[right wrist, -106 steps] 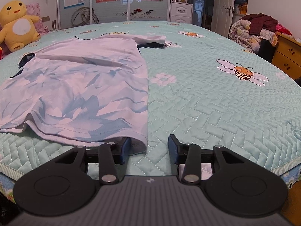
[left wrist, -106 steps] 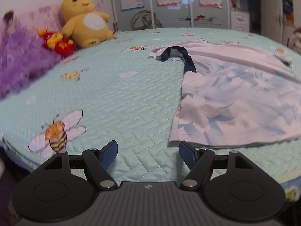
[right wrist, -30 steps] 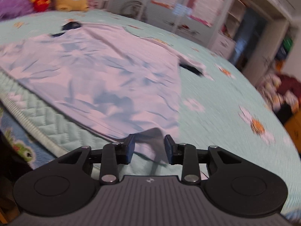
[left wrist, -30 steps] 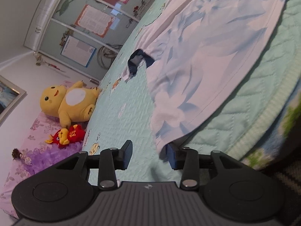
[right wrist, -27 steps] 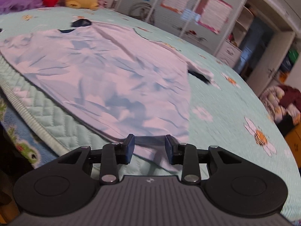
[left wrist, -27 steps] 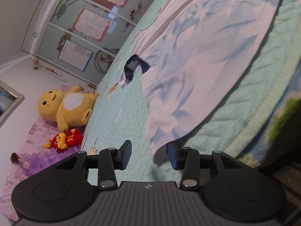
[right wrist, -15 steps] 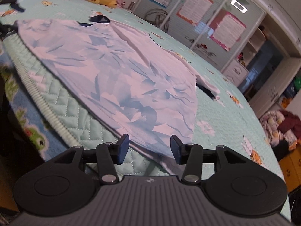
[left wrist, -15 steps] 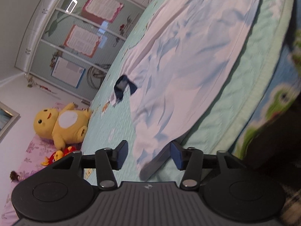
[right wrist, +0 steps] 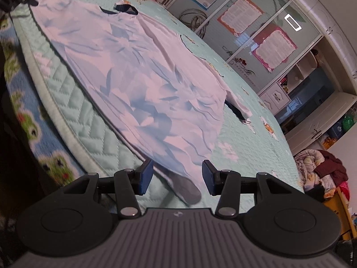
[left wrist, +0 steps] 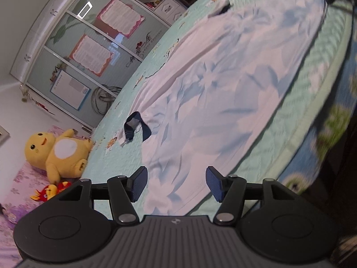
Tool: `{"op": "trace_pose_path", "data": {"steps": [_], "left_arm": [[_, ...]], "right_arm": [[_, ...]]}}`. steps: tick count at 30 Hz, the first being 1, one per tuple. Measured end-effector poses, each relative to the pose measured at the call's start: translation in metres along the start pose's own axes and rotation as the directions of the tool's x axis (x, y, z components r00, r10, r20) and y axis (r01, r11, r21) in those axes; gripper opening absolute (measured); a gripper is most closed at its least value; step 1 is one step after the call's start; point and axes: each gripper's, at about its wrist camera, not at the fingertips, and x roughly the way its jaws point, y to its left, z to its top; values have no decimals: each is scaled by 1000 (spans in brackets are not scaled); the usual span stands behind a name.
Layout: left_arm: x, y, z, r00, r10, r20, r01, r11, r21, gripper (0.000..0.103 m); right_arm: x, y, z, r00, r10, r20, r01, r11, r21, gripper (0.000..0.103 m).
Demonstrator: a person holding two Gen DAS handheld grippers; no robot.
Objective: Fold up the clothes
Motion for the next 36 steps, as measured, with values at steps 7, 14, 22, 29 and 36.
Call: {"op": "trace_pose_path", "data": {"steps": [7, 14, 22, 29, 36], "left_arm": [[-2, 7, 14, 998, -60, 13, 61, 993, -99, 67], [4, 24, 16, 985, -172, 8, 167, 938, -305, 67], [9, 34, 10, 940, -334, 72, 323, 797, -511, 67], [0, 21, 14, 919, -378, 116, 388, 808, -444, 67], [-22, -9, 27, 899, -392, 192, 430, 874, -226, 67]], "right_arm": [[3, -10, -8, 998, -53, -18, 52, 997, -61, 49], [14, -10, -11, 998, -57, -32, 53, 992, -114, 49], [20, 6, -1, 1000, -28, 3, 28, 965, -260, 49], [13, 19, 8, 997, 53, 62, -27, 930, -366, 49], [16, 11, 23, 982, 175, 65, -148, 944, -296, 17]]}}
